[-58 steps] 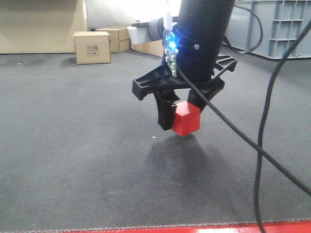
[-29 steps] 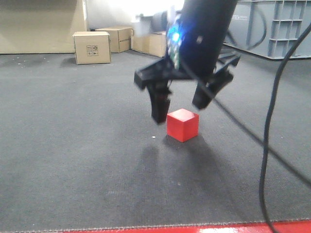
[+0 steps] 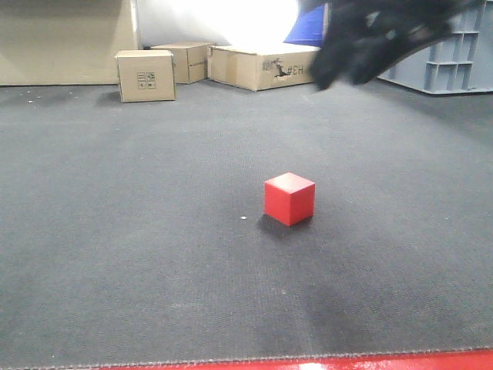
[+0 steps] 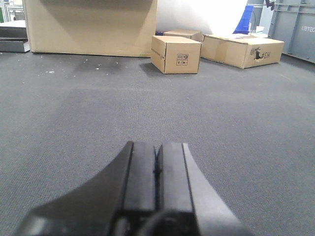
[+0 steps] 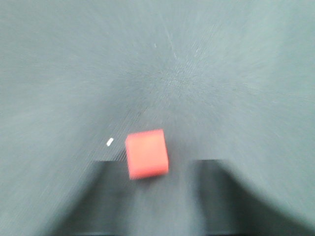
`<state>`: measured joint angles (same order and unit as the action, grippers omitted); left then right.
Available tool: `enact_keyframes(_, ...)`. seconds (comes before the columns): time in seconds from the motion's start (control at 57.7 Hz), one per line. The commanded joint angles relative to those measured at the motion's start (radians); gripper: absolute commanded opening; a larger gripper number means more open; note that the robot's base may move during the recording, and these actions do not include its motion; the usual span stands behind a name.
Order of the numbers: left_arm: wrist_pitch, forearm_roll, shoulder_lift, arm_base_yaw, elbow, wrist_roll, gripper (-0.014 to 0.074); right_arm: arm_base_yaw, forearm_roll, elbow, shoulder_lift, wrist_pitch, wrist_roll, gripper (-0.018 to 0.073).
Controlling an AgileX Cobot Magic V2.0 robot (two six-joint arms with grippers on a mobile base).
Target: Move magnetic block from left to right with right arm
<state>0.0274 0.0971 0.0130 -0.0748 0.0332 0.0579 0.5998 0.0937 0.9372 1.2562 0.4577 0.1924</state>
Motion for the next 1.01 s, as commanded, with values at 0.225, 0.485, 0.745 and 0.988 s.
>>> enact_keyframes(0.225, -0.084, 0.005, 0.009, 0.0, 0.008, -0.006, -0.0126, -0.008, 0.045, -0.276, -0.418, -0.26, -0.012, 0.0062)
enact_keyframes(0.485, -0.084, 0.005, 0.009, 0.0, 0.008, -0.006, -0.0126, -0.008, 0.078, -0.366, -0.632, -0.291, -0.012, 0.0062)
enact_keyframes(0.745, -0.084, 0.005, 0.009, 0.0, 0.008, -0.006, -0.0126, -0.008, 0.078, -0.366, -0.67, -0.29, -0.012, 0.0062)
enact_keyframes(0.988, -0.084, 0.005, 0.009, 0.0, 0.008, -0.006, -0.0126, -0.008, 0.078, -0.366, -0.67, -0.29, -0.012, 0.0062)
